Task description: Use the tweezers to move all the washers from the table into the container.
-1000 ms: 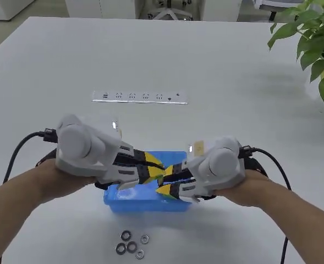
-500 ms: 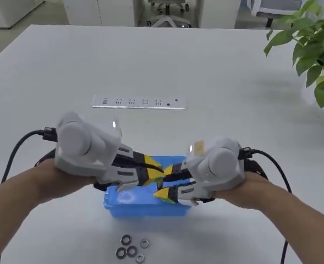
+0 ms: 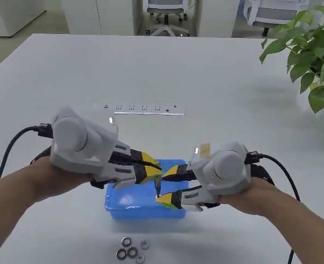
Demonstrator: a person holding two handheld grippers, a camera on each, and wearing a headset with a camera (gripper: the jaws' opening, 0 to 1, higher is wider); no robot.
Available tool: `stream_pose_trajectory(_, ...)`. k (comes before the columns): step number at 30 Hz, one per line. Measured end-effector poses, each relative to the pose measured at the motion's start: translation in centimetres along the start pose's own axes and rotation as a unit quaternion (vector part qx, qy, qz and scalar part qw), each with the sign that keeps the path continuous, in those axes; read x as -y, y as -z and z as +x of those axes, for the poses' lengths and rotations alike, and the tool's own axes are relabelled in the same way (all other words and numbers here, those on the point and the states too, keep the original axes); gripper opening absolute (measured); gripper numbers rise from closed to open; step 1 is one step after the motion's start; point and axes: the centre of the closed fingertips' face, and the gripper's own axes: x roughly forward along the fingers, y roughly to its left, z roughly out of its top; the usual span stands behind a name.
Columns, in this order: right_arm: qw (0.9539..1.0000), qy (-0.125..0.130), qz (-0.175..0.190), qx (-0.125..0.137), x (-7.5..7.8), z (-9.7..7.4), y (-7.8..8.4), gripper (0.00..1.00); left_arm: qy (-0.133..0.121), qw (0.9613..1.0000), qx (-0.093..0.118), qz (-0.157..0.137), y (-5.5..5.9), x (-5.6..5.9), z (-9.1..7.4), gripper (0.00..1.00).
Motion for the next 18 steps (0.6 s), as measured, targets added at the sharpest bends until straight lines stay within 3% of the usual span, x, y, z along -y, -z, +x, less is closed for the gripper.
stream_pose_trajectory(12,0.9993,0.030,0.024,0.002,-0.9,-2.1,0.5,0.40,-0.002,1.0000,0.003,0.007,-0.7,0.8,-1.7,0.05)
stream_pose_trajectory(18,0.9983,0.046,0.035,0.001,-1.5,-3.3,0.9,0.50,-0.002,0.9999,0.001,0.010,-0.7,1.5,-2.5,0.05)
